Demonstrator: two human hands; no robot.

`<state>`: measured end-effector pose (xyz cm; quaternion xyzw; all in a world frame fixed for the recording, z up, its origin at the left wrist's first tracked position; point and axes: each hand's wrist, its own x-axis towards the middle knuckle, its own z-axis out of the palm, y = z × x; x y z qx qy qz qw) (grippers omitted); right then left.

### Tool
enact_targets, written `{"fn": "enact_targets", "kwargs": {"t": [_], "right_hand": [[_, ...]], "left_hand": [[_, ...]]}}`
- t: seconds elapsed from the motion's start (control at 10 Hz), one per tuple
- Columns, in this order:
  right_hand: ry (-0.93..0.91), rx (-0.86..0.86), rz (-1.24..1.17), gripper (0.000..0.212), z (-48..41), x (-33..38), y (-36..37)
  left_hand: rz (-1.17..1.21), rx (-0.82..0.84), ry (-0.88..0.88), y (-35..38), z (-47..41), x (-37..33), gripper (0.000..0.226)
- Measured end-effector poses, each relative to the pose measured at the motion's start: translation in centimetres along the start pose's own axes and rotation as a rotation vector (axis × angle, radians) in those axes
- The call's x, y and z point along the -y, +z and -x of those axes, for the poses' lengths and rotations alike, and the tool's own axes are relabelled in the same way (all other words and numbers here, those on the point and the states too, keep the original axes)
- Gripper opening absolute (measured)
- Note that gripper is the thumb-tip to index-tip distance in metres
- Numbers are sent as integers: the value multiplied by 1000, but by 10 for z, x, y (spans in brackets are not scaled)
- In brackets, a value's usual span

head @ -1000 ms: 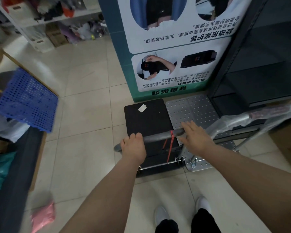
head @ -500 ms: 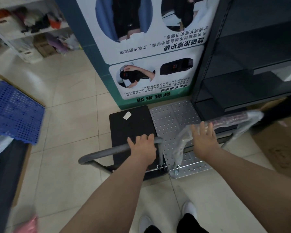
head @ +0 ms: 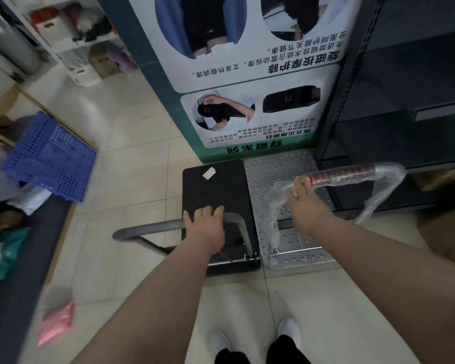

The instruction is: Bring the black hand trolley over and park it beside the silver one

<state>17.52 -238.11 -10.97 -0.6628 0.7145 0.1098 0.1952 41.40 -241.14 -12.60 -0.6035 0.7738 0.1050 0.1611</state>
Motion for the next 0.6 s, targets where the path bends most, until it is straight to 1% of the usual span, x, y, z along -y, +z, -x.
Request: {"fn": "enact_targets", "kwargs": {"t": [0.1, 0.2, 0.3, 0.4, 0.5, 0.6], "right_hand": [[-15, 6, 38, 76, 4, -1, -2], [-39, -1, 54, 75, 9, 1, -4], [-88, 0, 88, 68, 19, 6, -6], [-109, 13, 84, 55, 35, 12, -8], [-119, 4, 71, 49, 58, 18, -8], [-102, 15, 82, 49, 88, 27, -4]], "left_hand": [[14, 11, -23, -4, 3, -7, 72], [33, 5, -11, -15, 9, -17, 72], [29, 36, 15, -30, 17, -21, 63], [21, 79, 35, -43, 30, -20, 53], [-13, 33, 45, -53, 52, -18, 48], [-42, -12, 83, -53, 82, -16, 52]]}}
